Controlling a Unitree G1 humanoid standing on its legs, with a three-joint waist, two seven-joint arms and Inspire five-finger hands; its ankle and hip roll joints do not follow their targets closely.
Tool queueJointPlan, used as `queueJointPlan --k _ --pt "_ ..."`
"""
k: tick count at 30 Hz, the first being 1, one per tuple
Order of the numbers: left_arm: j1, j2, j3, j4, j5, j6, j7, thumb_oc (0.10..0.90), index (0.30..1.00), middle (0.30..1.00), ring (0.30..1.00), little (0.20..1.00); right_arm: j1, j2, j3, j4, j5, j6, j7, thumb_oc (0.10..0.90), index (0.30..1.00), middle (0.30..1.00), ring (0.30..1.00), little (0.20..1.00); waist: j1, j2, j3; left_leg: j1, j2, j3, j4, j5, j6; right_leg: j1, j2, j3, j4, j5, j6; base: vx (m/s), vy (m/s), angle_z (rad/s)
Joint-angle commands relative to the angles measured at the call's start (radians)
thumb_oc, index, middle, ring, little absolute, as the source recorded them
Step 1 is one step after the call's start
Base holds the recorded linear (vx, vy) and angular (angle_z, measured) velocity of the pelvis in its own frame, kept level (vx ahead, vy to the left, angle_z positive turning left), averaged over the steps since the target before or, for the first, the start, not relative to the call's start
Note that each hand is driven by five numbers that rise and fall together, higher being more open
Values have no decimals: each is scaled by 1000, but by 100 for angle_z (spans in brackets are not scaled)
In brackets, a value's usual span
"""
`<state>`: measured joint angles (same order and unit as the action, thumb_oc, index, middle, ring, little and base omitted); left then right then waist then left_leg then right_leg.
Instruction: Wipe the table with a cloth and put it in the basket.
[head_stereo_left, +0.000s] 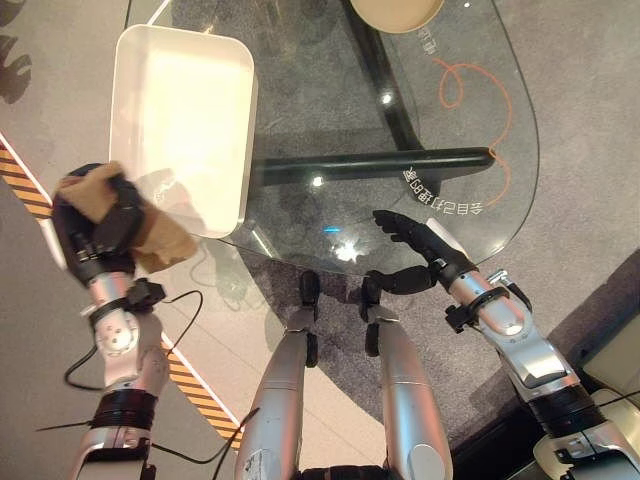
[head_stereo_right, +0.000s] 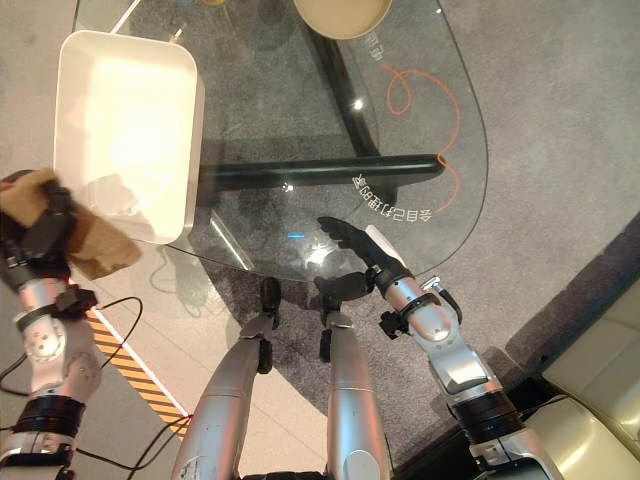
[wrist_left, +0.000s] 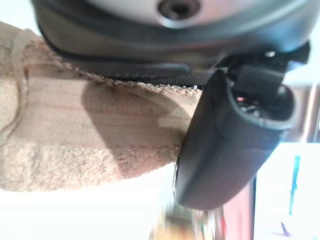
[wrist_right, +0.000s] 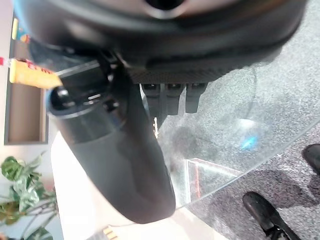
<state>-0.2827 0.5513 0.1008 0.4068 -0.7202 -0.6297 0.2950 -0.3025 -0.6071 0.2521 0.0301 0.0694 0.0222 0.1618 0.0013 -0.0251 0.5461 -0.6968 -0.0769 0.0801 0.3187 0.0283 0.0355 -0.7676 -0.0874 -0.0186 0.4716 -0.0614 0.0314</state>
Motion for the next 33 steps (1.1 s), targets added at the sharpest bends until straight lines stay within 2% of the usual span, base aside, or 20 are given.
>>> queueJointPlan --k 1,4,6,13,20,27,33 --pt "-62 67 43 -123 118 -152 101 100 300 300 300 200 9 -19 13 -159 23 -53 32 800 900 900 900 900 -20 62 -26 -56 -14 -10 112 -77 15 -21 62 -16 -23 20 -25 21 102 2" --pt "-104 93 41 -88 195 -134 232 100 300 300 300 200 -16 -35 39 -169 27 -26 32 800 900 900 900 900 -25 65 -26 -85 -10 -5 114 -73 15 -55 63 -8 -18 21 -24 16 109 0" --pt "-136 119 37 -66 193 -140 266 100 300 300 300 200 -28 -42 54 -172 37 -17 25 800 900 900 900 900 -27 66 -26 -98 -8 -1 114 -71 15 -72 65 -5 -13 22 -22 12 62 -3" --pt "-250 167 -3 -19 206 -105 276 100 300 300 300 200 -75 -52 89 -176 55 22 11 800 900 900 900 900 -36 69 -26 -131 -4 11 113 -71 15 -110 65 -5 -12 26 -17 -2 40 -6" --pt "-325 176 -55 -18 256 -61 286 100 300 300 300 200 -111 -53 107 -180 72 44 8 800 900 900 900 900 -45 65 -26 -153 0 23 108 -73 14 -139 70 7 -17 36 -11 2 12 -2" --pt "-438 222 -120 53 343 47 367 100 300 300 300 200 -149 -67 121 -159 90 56 14 800 900 900 900 900 -61 59 -26 -172 3 29 100 -68 11 -162 74 14 -30 51 -4 2 20 -2" --pt "-528 279 -187 183 391 178 452 100 300 300 300 200 -186 -94 136 -142 119 59 14 800 900 900 900 900 -74 48 -26 -201 10 35 108 -66 4 -186 75 18 -34 60 -1 5 34 -4"
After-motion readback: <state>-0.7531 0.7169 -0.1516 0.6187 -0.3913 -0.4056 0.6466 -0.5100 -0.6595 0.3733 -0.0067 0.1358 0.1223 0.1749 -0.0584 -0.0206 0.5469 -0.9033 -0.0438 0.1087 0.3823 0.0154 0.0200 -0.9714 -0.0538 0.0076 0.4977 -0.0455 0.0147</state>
